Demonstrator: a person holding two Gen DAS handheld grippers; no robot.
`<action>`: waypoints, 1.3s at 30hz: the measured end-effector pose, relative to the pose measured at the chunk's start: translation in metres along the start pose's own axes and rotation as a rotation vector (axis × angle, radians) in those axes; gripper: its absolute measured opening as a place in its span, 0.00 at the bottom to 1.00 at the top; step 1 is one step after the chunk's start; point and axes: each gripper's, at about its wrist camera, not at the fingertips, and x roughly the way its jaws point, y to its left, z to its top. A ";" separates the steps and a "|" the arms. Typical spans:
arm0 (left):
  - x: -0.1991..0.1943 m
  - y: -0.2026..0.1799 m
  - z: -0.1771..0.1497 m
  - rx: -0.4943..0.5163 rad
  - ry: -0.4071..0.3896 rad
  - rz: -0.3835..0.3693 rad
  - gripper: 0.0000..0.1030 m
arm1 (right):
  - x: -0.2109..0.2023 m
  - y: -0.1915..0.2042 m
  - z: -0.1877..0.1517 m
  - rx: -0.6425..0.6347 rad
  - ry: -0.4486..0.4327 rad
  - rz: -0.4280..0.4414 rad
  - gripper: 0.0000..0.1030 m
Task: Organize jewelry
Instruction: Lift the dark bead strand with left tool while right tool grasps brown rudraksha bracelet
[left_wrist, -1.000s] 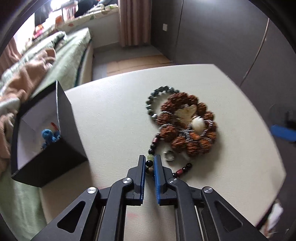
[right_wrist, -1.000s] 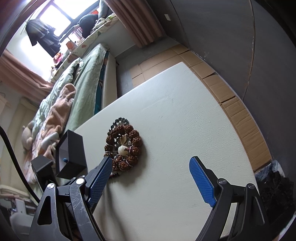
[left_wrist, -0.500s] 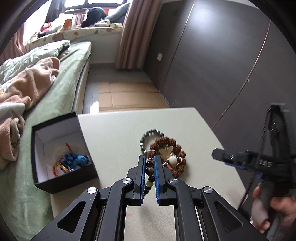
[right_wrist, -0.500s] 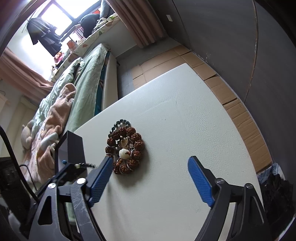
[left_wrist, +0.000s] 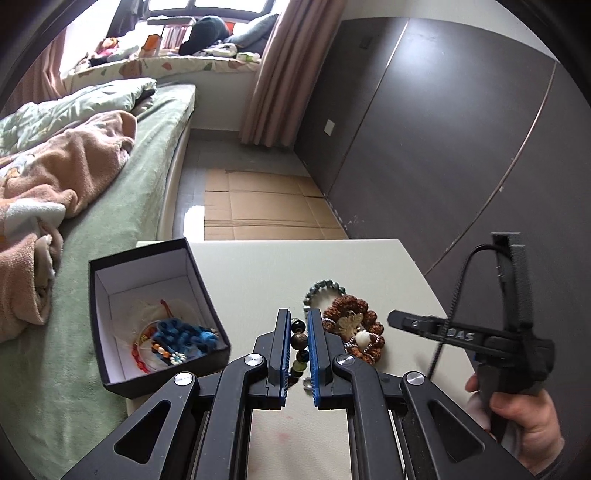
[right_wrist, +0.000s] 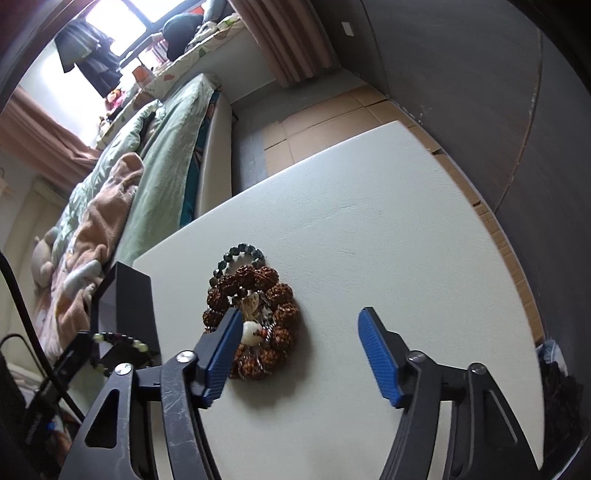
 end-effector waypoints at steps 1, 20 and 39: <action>0.000 0.003 0.001 -0.006 0.000 0.000 0.09 | 0.005 0.002 0.001 -0.005 0.005 -0.005 0.55; 0.001 0.016 0.003 -0.033 0.019 0.010 0.09 | 0.043 0.026 0.003 -0.083 0.063 -0.024 0.19; -0.014 0.016 -0.005 -0.036 -0.001 0.015 0.09 | -0.052 0.038 -0.013 -0.180 -0.171 -0.028 0.19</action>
